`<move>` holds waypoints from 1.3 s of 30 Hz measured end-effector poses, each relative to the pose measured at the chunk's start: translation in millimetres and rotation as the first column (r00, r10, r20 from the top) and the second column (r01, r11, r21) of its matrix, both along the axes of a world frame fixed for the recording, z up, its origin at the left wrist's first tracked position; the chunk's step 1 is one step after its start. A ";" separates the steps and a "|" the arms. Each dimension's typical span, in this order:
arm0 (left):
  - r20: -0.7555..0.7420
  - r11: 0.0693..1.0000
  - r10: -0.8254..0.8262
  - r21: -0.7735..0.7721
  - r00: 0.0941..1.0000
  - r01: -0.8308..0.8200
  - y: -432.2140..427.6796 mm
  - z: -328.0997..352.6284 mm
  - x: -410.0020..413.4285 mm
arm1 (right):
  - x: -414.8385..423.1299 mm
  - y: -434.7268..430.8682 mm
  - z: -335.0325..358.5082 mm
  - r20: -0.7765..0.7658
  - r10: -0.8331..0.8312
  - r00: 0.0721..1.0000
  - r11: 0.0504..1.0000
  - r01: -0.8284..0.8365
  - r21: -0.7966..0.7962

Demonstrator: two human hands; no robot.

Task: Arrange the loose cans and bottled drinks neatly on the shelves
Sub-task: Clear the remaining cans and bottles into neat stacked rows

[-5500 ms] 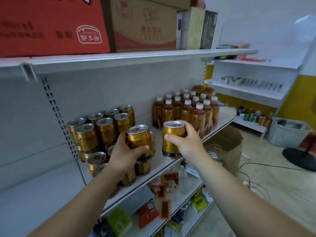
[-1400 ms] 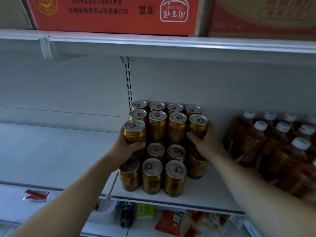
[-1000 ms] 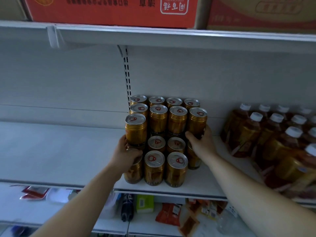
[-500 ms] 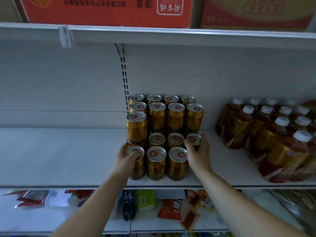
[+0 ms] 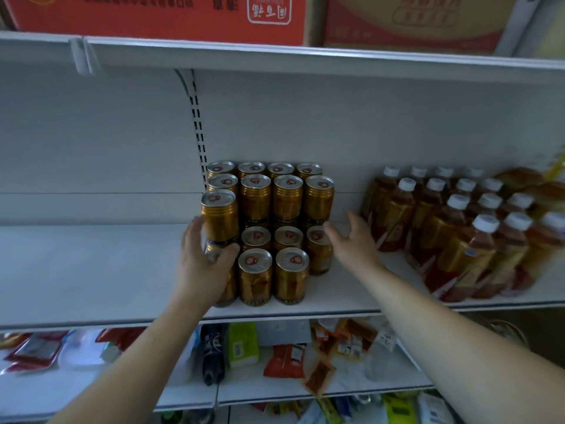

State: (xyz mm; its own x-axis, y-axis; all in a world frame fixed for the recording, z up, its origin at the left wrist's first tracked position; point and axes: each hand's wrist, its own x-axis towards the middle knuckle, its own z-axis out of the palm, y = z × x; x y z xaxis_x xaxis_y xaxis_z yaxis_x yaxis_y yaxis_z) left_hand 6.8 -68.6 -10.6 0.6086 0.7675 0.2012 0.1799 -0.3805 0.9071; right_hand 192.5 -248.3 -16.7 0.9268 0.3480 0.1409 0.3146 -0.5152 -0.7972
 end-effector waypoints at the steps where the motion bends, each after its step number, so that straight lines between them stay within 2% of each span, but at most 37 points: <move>1: 0.002 0.997 -0.049 0.057 0.999 0.048 -12.7 8.5 3.9 | 4.7 -7.5 7.4 0.033 0.009 0.999 1.000 -0.008 -0.023; 4: -0.135 0.968 -0.163 0.168 0.977 0.184 -54.5 25.6 29.9 | 17.1 -40.9 36.4 0.136 0.039 0.990 0.997 -0.030 -0.067; 9: -0.277 0.939 -0.293 0.095 0.915 0.330 -127.3 38.6 86.0 | 42.3 -120.2 80.2 0.326 0.078 0.942 0.992 -0.040 -0.121; 13: -0.324 0.924 -0.353 0.029 0.878 0.382 -191.3 38.0 128.7 | 63.5 -187.3 98.5 0.440 0.100 0.892 0.991 -0.051 -0.122; 15: -0.342 0.904 -0.398 0.013 0.851 0.428 -227.5 35.3 146.4 | 75.8 -223.7 94.2 0.494 0.047 0.868 0.996 -0.003 -0.089; 17: -0.295 0.878 -0.467 -0.047 0.833 0.476 -262.7 30.5 162.5 | 88.2 -259.3 79.9 0.507 -0.055 0.860 0.994 0.092 -0.050; 19: -0.228 0.850 -0.527 -0.128 0.819 0.511 -288.9 23.4 178.1 | 101.6 -289.8 63.0 0.463 -0.166 0.871 0.978 0.206 -0.036; 22: -0.164 0.800 -0.594 -0.229 0.788 0.555 -309.1 9.2 199.7 | 118.2 -321.1 36.4 0.174 -0.250 0.953 0.968 0.247 0.035; 24: -0.164 0.798 -0.590 -0.264 0.790 0.541 -316.3 -1.3 211.5 | 124.8 -329.4 18.5 -0.039 -0.201 0.979 0.976 0.204 0.080; 27: -0.176 0.841 -0.526 -0.255 0.832 0.477 -321.6 -13.0 223.4 | 129.3 -327.8 -3.1 -0.176 -0.117 0.977 0.979 0.144 0.147; 29: -0.162 0.869 -0.477 -0.233 0.864 0.437 -322.9 -18.1 228.7 | 129.5 -321.9 -11.1 -0.186 -0.093 0.978 0.980 0.123 0.156; 35: -0.128 0.915 -0.387 -0.181 0.913 0.362 -322.0 -27.8 237.1 | 133.7 -318.9 -25.3 -0.068 -0.114 0.991 0.982 0.123 0.144; 39: -0.205 0.888 -0.451 -0.198 0.869 0.414 -317.4 -37.2 236.5 | 129.6 -323.8 -35.7 -0.034 -0.074 0.997 0.989 0.078 0.124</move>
